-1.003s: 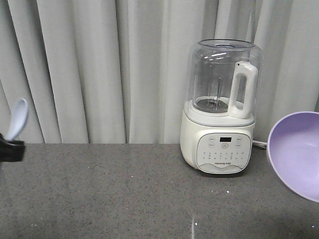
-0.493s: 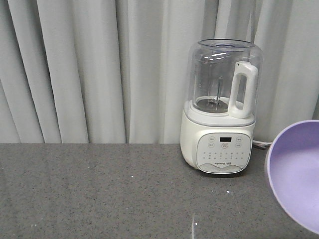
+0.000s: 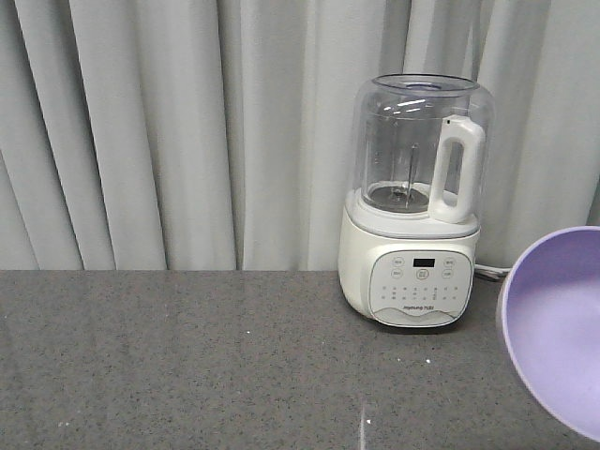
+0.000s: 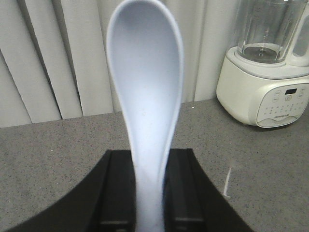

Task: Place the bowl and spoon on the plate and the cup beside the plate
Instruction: 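Drive the base to the counter with the paper cup and blue plate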

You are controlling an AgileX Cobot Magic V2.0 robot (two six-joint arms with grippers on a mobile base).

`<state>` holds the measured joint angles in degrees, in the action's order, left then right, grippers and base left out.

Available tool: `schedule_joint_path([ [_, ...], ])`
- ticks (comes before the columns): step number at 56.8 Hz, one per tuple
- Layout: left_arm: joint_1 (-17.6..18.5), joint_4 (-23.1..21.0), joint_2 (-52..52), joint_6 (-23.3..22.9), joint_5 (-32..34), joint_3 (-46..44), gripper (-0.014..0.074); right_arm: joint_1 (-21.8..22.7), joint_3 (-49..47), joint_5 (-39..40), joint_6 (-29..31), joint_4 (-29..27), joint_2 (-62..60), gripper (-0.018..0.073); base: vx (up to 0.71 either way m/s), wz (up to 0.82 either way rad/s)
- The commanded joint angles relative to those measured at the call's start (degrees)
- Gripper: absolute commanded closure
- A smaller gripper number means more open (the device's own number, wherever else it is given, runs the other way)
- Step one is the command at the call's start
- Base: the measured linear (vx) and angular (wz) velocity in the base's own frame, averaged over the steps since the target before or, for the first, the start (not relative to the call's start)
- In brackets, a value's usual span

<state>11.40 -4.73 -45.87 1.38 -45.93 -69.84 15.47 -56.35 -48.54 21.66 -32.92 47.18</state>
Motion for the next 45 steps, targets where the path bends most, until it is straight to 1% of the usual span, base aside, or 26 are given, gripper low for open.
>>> schedule_joint_path([
  [1,0.34,-0.33,0.03,-0.42,4.40,-1.38,0.0600,0.27,-1.59,3.88,0.56,-2.06,-0.39,0.0568,0.00,0.00],
  [11,0.34,-0.33,0.03,-0.42,4.40,-1.38,0.0600,0.27,-1.59,3.93,0.56,-2.06,-0.39,0.0568,-0.01,-0.06],
  [20,0.34,-0.33,0.03,-0.42,4.40,-1.38,0.0600,0.27,-1.59,3.93,0.56,-2.06,-0.07,0.0568,-0.07,-0.27],
  [32,0.34,-0.33,0.08,-0.42,4.40,-1.38,0.0600,0.27,-1.59,4.07,0.56,-2.06,0.12,0.0568,-0.13,-0.49],
  [45,0.34,-0.33,0.08,-0.42,4.40,-1.38,0.0600,0.27,-1.59,4.07,0.56,-2.06,0.12,0.0568,-0.16,-0.61],
])
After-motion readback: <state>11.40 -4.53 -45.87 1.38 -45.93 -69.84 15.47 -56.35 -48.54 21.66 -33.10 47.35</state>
